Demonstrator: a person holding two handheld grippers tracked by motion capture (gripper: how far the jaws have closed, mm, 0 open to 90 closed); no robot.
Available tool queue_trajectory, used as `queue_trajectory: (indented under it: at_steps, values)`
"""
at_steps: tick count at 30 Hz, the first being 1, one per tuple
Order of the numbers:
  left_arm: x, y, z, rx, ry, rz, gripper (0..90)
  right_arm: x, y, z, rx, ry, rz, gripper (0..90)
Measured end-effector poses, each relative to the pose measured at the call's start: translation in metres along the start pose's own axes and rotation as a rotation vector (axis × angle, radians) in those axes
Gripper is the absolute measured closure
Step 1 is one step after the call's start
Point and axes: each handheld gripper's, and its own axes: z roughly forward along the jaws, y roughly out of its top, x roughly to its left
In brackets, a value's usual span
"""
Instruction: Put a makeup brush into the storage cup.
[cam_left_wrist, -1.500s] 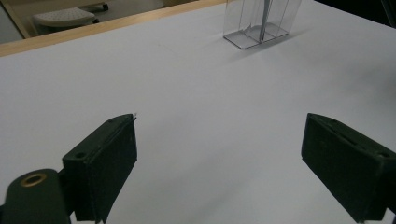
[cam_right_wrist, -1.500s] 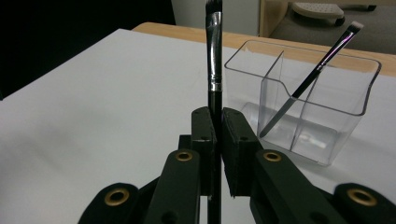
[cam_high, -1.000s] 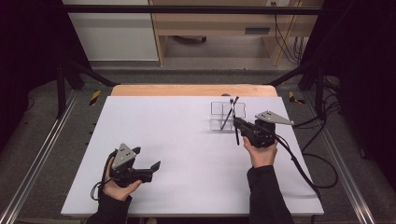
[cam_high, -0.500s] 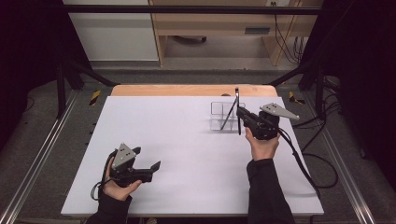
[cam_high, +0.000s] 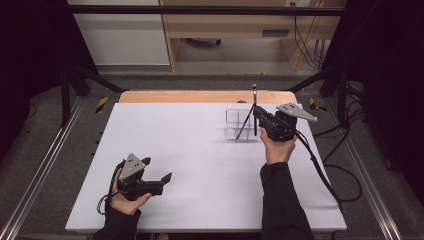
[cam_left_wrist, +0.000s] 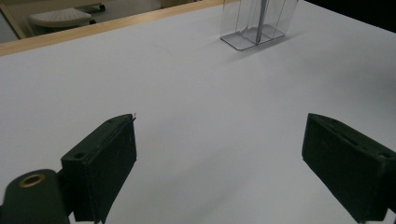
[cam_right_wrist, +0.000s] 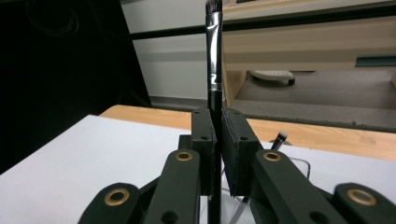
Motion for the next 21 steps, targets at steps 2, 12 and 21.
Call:
queue_trajectory:
  at_steps: [2, 12, 21]
  values:
    - [0.0, 0.0, 0.0, 0.0, 0.0, 0.001, 9.2, -0.001, 0.002, 0.003, -0.009, -0.003, 0.005, 84.5]
    - [-0.001, 0.0, -0.001, -0.009, -0.016, 0.009, 8.9, 0.0, 0.011, 0.016, -0.02, -0.017, 0.001, 84.4]
    - [0.0, 0.001, -0.003, -0.021, -0.019, 0.007, 8.5, -0.002, 0.01, 0.029, -0.016, -0.032, 0.011, 84.5]
